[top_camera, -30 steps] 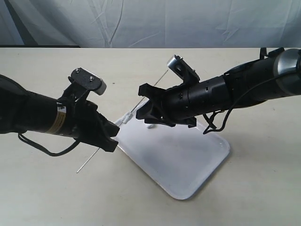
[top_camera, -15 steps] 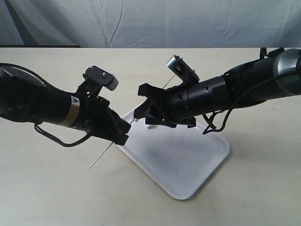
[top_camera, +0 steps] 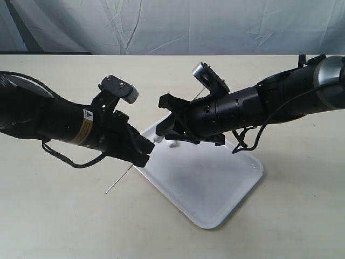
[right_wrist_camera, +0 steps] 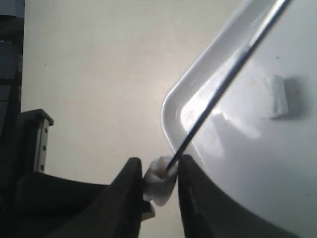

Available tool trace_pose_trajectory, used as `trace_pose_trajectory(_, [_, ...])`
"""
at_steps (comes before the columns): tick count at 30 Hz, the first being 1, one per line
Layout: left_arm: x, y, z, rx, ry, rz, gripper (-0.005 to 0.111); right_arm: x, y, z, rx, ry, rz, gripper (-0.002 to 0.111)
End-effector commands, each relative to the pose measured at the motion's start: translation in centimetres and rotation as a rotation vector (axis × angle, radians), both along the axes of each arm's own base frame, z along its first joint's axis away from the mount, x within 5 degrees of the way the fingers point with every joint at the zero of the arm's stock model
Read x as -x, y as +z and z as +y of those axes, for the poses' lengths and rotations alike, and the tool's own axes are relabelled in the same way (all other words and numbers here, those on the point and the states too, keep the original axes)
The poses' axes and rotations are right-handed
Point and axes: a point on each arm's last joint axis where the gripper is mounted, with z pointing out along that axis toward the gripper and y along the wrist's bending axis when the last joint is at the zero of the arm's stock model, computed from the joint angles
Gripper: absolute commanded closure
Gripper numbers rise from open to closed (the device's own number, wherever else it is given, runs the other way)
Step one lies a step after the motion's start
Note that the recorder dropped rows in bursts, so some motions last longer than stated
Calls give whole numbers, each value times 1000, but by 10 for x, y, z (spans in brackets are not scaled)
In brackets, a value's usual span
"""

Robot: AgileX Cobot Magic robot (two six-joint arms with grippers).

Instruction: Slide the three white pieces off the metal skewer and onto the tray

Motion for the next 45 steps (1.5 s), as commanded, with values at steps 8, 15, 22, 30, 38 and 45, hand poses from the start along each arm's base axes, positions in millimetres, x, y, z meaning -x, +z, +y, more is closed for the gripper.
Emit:
trace_pose_trajectory(8, [1, 0, -2, 10, -27, 11, 107, -5, -3, -4, 38, -45, -15, 86])
trace_pose_trajectory(15, [8, -1, -4, 48, -36, 78, 107, -8, -4, -6, 56, -82, -20, 86])
trace_pose_trajectory(22, [18, -15, 5, -1, -11, 112, 107, -10, -5, -8, 85, -110, -30, 86])
trace_pose_trajectory(30, [35, -30, 13, -37, -7, 171, 107, -14, -7, -13, 128, -162, -42, 86])
trace_pose_trajectory(38, [47, -39, 21, -72, -7, 198, 107, -18, -10, -18, 185, -218, -61, 86])
trace_pose_trajectory(45, [57, -33, 27, -76, 2, 178, 107, -22, -12, -23, 235, -262, -78, 86])
